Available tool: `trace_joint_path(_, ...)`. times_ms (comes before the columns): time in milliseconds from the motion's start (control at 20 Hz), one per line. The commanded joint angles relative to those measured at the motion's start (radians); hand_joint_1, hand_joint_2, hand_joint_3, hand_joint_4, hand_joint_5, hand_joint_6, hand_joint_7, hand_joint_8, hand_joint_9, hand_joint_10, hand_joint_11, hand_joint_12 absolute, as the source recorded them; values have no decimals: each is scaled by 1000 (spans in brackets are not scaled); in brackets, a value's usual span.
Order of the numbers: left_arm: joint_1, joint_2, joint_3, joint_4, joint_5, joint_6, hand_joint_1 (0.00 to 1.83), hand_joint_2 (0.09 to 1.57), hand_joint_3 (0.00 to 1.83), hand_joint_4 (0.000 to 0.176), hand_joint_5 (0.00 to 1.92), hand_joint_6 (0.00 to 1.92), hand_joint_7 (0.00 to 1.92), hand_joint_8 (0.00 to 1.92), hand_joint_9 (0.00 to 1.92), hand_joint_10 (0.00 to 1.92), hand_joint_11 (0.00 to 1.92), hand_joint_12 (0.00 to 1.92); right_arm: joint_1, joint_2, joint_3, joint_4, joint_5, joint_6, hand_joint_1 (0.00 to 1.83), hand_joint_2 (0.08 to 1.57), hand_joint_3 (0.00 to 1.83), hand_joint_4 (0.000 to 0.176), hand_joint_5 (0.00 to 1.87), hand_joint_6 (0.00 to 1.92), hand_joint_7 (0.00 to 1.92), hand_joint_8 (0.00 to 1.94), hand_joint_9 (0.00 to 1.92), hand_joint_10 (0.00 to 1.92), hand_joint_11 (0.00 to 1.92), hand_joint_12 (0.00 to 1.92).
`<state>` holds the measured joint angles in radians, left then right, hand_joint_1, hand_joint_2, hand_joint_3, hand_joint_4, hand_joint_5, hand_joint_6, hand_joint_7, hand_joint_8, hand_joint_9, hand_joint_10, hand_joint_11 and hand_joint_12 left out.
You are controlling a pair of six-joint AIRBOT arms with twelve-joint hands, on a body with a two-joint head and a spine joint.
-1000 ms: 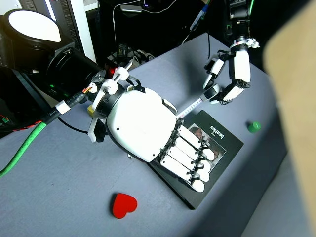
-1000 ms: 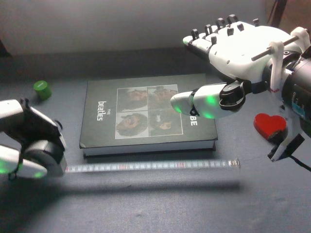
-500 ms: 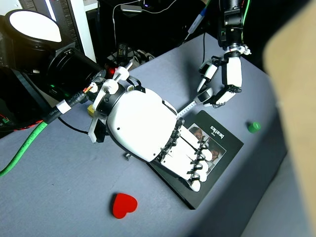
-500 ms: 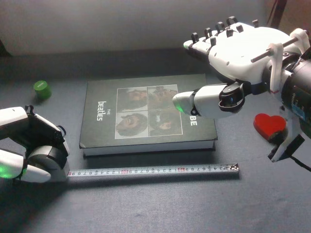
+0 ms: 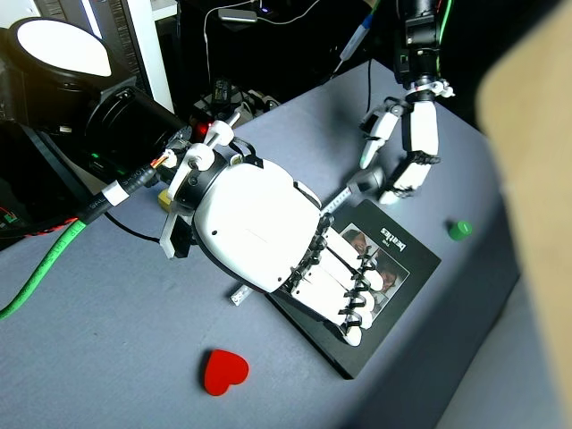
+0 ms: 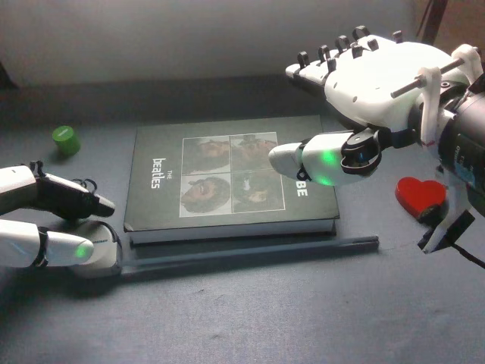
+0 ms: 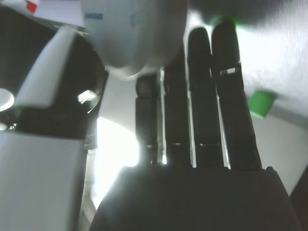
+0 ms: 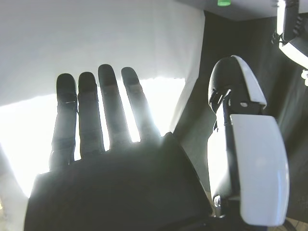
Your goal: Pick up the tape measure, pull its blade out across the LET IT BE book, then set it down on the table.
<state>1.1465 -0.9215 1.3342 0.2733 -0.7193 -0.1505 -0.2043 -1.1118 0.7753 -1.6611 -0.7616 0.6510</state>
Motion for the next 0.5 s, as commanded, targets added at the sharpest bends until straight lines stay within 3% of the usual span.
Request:
trace_joint_path(0, -13, 16, 2, -28, -73, -5, 521, 1079, 0, 0, 433, 0, 404, 0, 424, 0, 284, 499, 9, 4, -1, -75, -23, 6, 70, 1138, 1, 0, 106, 0, 160, 0, 108, 0, 0, 437)
trace_joint_path(300, -78, 90, 11, -19, 12, 1, 485, 1046, 0, 0, 409, 0, 403, 10, 396, 4, 261, 500, 8, 4, -3, -75, -7, 7, 69, 1141, 1, 0, 113, 2, 167, 3, 112, 3, 0, 404)
trace_joint_path(450, -175, 98, 19, -19, 55, 48, 487, 1042, 0, 0, 387, 0, 369, 0, 369, 1, 242, 497, 8, 6, -7, -75, -3, 7, 68, 1143, 0, 0, 134, 2, 211, 3, 163, 5, 0, 591)
